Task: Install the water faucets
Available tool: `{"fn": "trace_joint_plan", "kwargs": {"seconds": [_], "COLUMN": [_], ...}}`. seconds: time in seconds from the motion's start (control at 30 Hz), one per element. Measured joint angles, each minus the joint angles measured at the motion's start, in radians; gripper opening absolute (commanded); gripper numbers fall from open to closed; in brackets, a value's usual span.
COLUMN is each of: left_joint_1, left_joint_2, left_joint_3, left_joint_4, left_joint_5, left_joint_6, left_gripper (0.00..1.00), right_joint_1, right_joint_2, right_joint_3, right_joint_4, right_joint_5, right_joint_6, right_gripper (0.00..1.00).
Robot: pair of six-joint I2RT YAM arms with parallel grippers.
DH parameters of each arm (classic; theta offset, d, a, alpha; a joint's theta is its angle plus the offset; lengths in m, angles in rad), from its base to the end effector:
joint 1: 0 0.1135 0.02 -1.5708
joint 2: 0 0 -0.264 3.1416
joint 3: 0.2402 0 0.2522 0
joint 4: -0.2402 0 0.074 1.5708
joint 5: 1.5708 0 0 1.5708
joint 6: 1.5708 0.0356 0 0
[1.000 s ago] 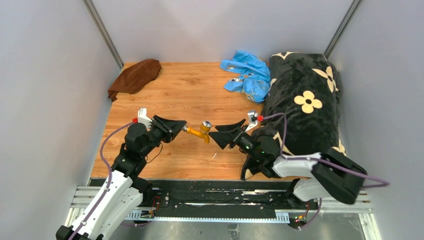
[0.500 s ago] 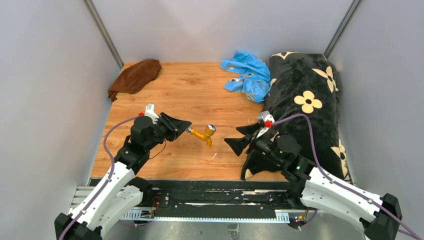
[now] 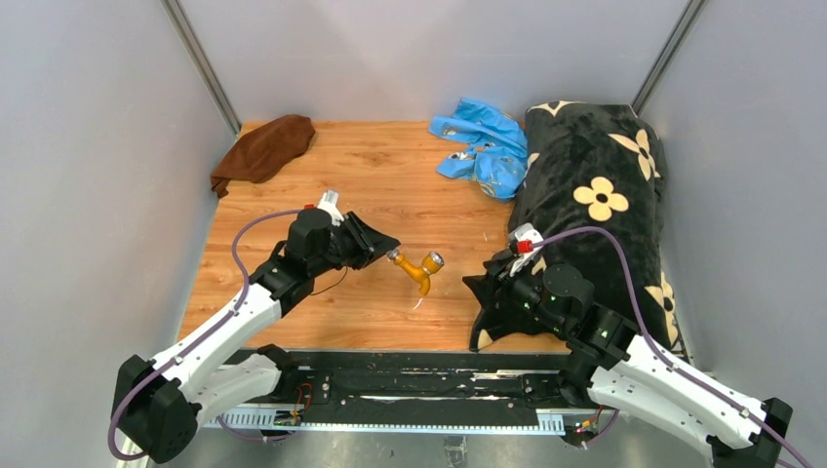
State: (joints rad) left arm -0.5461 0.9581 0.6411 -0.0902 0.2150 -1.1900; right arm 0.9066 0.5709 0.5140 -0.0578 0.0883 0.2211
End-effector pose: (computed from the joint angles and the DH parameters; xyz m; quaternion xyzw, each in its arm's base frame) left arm 0.1836 -0.1205 0.2670 -0.2069 0.8066 -0.4748 0.2847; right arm 0.0978 0.1198 0.2896 -0.2230 0.7122 0.3274 0.5795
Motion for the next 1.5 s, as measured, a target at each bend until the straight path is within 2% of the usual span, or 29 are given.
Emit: {"fn": "trace_joint_plan", "kwargs": {"seconds": [0.07, 0.2, 0.63, 0.9, 1.13, 1.5], "left_joint_1": [0.000, 0.000, -0.001, -0.001, -0.001, -0.001], "left_joint_2": [-0.001, 0.004, 0.076, 0.087, 0.099, 0.078], "left_joint_3": [0.014, 0.020, 0.034, 0.048, 0.069, 0.067], "left_joint_4": [0.002, 0.025, 0.049, 0.068, 0.083, 0.097], "left_joint_5": [-0.001, 0.004, 0.041, 0.054, 0.074, 0.076], "left_joint_6": [0.010, 0.012, 0.023, 0.042, 0.059, 0.068], "left_gripper": [0.00, 0.00, 0.00, 0.00, 0.00, 0.00], "right_joint_1": [0.000, 0.000, 0.000, 0.000, 0.000, -0.009], "right_joint_2": [-0.004, 0.010, 0.285, 0.349, 0.376, 0.435], "right_joint_3": [0.000, 0.000, 0.052, 0.052, 0.054, 0.114], "right_joint_4": [-0.008, 0.008, 0.241, 0.275, 0.279, 0.176], "right_joint_5": [0.005, -0.020, -0.151, -0.082, -0.037, -0.142], "right_joint_6": [0.013, 0.040, 0.139, 0.156, 0.153, 0.098], "right_gripper": [0.51, 0.34, 0.09, 0.08, 0.15, 0.16]}}
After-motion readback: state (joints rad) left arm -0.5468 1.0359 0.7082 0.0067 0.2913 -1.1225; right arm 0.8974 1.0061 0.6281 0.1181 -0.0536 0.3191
